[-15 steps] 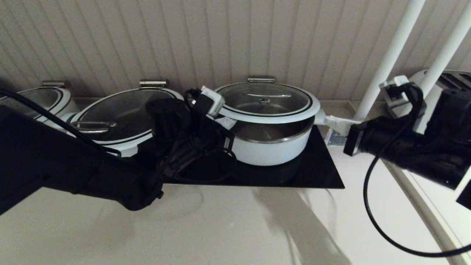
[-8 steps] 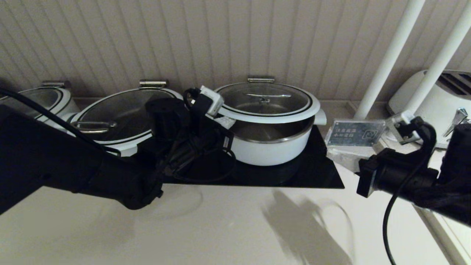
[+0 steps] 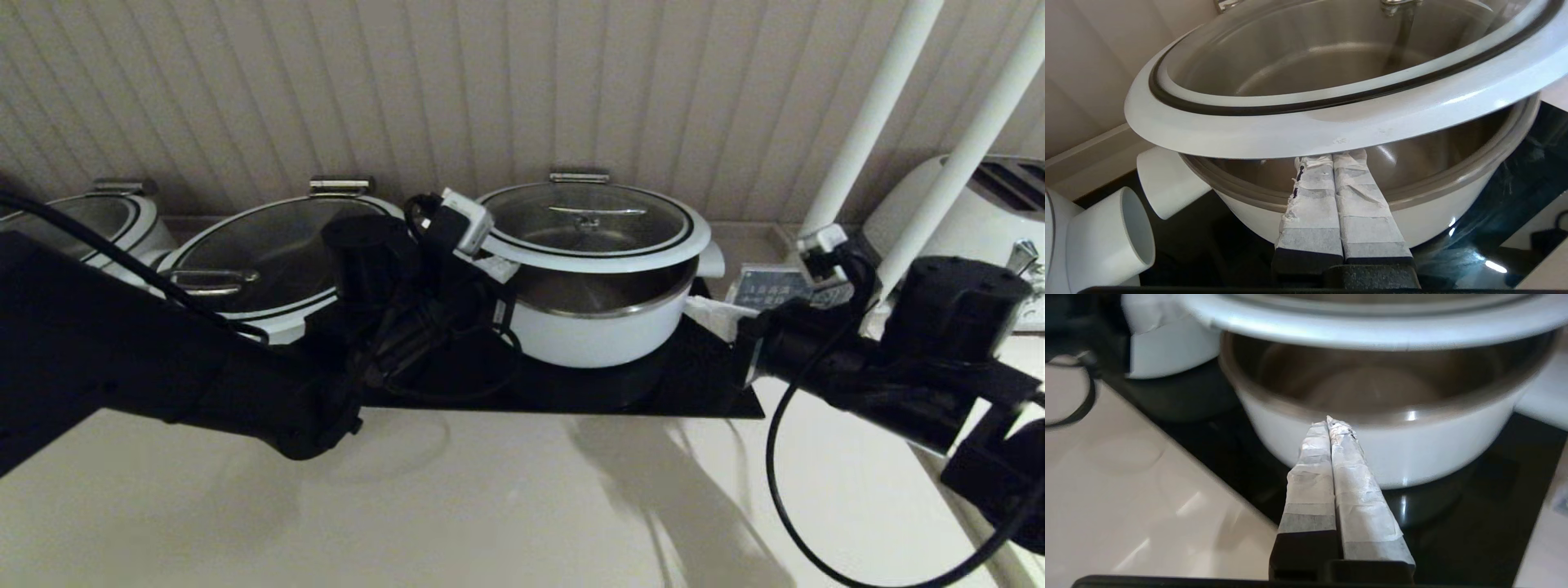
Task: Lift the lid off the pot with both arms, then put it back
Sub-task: Open the pot lid completely
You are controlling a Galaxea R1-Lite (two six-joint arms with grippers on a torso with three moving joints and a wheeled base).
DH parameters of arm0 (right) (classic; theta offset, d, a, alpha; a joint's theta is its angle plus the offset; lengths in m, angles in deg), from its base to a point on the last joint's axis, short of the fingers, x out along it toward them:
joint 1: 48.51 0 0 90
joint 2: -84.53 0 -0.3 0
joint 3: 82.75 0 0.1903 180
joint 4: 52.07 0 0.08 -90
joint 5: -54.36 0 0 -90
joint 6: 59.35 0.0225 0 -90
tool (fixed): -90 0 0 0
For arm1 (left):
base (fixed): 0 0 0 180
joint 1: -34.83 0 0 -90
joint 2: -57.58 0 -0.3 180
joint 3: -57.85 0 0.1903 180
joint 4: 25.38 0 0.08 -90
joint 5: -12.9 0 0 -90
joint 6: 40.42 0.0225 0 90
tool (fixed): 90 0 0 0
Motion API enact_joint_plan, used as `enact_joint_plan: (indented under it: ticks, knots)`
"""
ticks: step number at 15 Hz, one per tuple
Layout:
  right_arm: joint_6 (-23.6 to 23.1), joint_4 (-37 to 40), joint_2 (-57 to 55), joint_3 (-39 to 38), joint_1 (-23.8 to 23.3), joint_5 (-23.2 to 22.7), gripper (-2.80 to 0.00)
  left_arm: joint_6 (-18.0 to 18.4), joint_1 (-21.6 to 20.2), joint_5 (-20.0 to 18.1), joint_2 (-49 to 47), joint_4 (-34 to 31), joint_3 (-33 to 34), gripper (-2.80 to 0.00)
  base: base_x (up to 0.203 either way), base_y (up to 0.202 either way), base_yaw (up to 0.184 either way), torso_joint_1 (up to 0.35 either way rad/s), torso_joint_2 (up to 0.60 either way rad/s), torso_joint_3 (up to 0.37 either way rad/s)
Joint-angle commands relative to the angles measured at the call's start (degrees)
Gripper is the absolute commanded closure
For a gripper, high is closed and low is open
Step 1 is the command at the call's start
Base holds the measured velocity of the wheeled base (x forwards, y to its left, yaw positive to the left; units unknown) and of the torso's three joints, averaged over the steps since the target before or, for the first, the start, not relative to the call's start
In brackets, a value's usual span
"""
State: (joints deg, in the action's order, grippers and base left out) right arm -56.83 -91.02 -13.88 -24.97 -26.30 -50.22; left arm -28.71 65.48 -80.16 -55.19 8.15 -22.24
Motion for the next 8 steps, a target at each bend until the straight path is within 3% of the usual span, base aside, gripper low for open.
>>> enact_joint_plan:
  ticks: [1,8]
  knots:
    - [0.0,-0.3,-4.2,2.6,0.0,0.0,0.0,0.1,-0.1,0.0,-0.4,0.3,-0.1,0.0,0.0,0.0,0.0,0.0,0.0,0.0]
    - [0.3,-0.5,-10.2,10.6,-0.5,0.2,0.0,0.0,-0.1,0.0,-1.1,0.3,-1.3,0.0,0.0,0.0,0.0,0.0,0.0,0.0]
